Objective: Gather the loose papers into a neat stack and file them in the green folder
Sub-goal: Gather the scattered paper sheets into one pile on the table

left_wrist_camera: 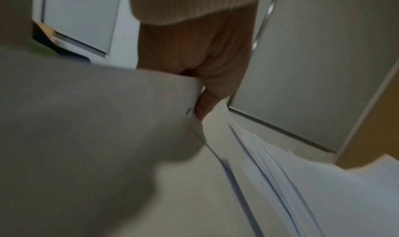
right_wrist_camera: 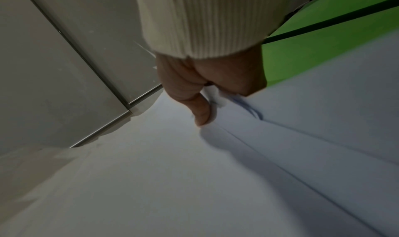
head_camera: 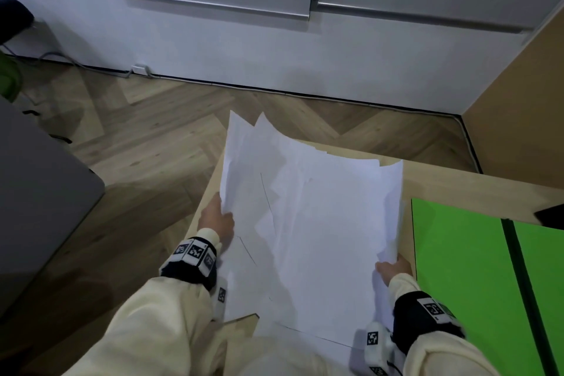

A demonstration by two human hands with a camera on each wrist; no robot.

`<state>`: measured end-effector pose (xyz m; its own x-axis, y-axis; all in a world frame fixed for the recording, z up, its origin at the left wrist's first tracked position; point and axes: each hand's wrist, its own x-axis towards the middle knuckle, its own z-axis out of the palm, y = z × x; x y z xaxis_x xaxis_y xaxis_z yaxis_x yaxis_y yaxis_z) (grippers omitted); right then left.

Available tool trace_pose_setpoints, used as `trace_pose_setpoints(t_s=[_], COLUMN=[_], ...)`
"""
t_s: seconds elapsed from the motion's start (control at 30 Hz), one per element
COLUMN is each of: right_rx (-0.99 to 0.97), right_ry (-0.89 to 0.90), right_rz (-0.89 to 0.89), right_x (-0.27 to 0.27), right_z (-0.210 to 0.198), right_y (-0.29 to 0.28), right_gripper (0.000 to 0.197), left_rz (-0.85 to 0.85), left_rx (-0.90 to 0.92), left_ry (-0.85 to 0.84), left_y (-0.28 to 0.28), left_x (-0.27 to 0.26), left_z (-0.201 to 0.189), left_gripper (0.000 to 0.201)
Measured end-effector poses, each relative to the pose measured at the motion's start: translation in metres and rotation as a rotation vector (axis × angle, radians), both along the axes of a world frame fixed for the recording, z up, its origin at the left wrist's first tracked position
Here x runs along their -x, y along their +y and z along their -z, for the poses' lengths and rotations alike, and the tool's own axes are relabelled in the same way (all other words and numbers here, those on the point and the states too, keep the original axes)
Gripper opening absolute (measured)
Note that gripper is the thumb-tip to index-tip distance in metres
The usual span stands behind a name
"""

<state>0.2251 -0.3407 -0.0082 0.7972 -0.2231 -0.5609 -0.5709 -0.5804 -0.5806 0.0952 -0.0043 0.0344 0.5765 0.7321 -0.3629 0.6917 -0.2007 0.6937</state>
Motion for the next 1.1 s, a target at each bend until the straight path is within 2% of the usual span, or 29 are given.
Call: trace_pose_setpoints(t_s=[0.07,0.17,0.27,0.37,0.5,0.6,0.8,0.87,0.97,1.03,1.1], right_rx=[0.006,0.023,0.034,0.04,0.089,0.085,0.037,0.013,-0.003,-0.017,-0.044], right_ry=[0.01,0.029,0.026,0.051,0.057,0.043,0.044,0.06,0.11,0.141,0.168], right_rz=[0.001,-0.022,-0.029,-0.024,-0.002,-0.014,-0.017,-0.044,-0.073,-0.074,-0.065], right_x=[0.003,0.007,0.013,0.018,0.028,0.034,0.039,0.041,0.04,0.038,0.035], right_z=[-0.003,-0.003,-0.006,-0.012,-0.017,-0.018,-0.025,-0.027,-0.027,-0.027,-0.027], right_y=[0.002,0.002,0.004,0.006,0.002,-0.001,0.001,0.004,0.009,0.011,0.011], right_gripper=[0.042,0.042,0.041,0.042,0.05,0.049,0.06,0.065,0.074,0.071,0.062], left_rz=[-0.016,-0.1,-0.081,-0.073,-0.017,-0.045,-0.171,-0.177,-0.156,-0.109,-0.016], left_rx=[0.028,0.075,0.142,0.071,-0.161,-0.266,-0.204,-0.12,0.071,0.22,0.265], left_ry=[-0.014,0.008,0.068,0.084,0.051,-0.106,-0.536,-0.662,-0.726,-0.64,-0.405], left_y=[0.012,0.019,0.009,-0.002,0.003,0.009,0.007,0.009,0.004,-0.008,-0.024], left_x=[0.01,0.022,0.034,0.037,0.03,0.024,0.021,0.019,0.011,0.007,0.007], left_z=[-0.007,-0.013,-0.01,-0.016,-0.05,-0.09,-0.165,-0.168,-0.15,-0.122,-0.084], left_gripper=[0.05,0.041,0.044,0.037,0.027,0.02,0.018,0.016,0.024,0.032,0.045])
